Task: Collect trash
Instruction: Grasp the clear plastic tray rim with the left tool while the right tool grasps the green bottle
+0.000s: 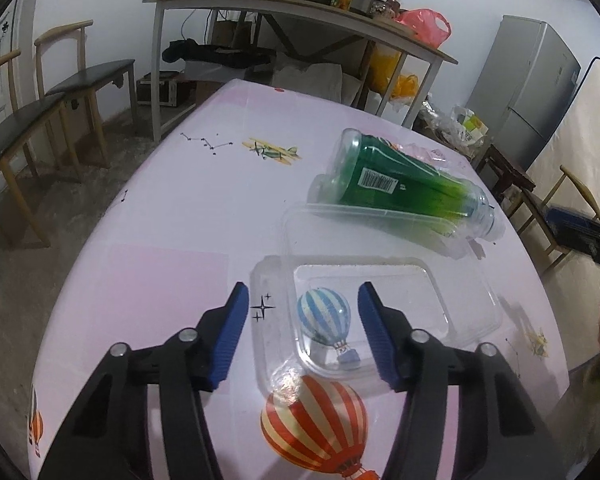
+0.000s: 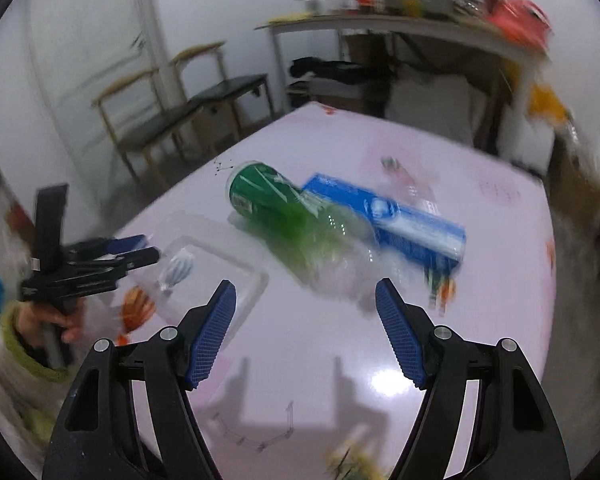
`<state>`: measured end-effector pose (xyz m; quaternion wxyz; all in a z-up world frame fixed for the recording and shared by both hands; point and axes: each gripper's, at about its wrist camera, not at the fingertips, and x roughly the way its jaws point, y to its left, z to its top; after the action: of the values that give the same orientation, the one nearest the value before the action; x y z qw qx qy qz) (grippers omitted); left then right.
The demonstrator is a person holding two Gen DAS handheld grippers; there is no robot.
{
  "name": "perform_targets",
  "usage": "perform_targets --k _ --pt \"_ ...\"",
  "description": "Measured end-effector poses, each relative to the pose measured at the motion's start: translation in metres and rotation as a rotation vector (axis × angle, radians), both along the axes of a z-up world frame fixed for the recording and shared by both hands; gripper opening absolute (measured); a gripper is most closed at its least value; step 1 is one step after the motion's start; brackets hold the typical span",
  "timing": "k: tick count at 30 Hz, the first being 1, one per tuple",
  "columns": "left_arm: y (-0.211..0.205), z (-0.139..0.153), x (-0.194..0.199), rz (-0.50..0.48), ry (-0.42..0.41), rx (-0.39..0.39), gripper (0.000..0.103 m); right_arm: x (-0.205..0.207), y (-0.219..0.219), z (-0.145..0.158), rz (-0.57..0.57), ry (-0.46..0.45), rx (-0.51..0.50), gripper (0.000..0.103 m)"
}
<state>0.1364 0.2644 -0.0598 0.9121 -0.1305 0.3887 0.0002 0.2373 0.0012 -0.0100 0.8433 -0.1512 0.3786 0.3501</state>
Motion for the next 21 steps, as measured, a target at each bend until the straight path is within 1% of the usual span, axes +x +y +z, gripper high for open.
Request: perform_targets --k 2,4,6,9,13,16,19,21 --pt "0.003 -0.001 -0.001 0.006 0.004 -0.01 0.048 0.018 0.014 -0.005 0.027 0.01 -0.03 0.069" --pt "0.005 -0.003 -0.003 0.01 0.006 -0.024 0.045 0.035 0.022 -0.014 0.041 0.041 -0.053 0.069" --pt "0.007 -0.005 -0.003 0.009 0.013 -0.035 0.039 0.053 0.03 -0.024 0.049 0.073 -0.066 0.069" --pt "0.009 -0.009 -0.002 0.001 0.024 -0.054 0.036 0.074 0.04 -0.036 0.063 0.122 -0.102 0.07" --pt "0.008 -0.011 -0.003 -0.008 0.028 -0.069 0.033 0.087 0.041 -0.045 0.06 0.146 -0.136 0.069" --pt "0.007 -0.012 -0.003 -0.013 0.031 -0.075 0.026 0.093 0.042 -0.046 0.06 0.169 -0.124 0.07" --pt "0.006 -0.014 -0.003 -0.017 0.039 -0.081 0.017 0.091 0.04 -0.045 0.06 0.182 -0.119 0.069" --pt "0.006 -0.014 -0.004 -0.022 0.04 -0.082 0.011 0.088 0.036 -0.044 0.066 0.2 -0.106 0.063"
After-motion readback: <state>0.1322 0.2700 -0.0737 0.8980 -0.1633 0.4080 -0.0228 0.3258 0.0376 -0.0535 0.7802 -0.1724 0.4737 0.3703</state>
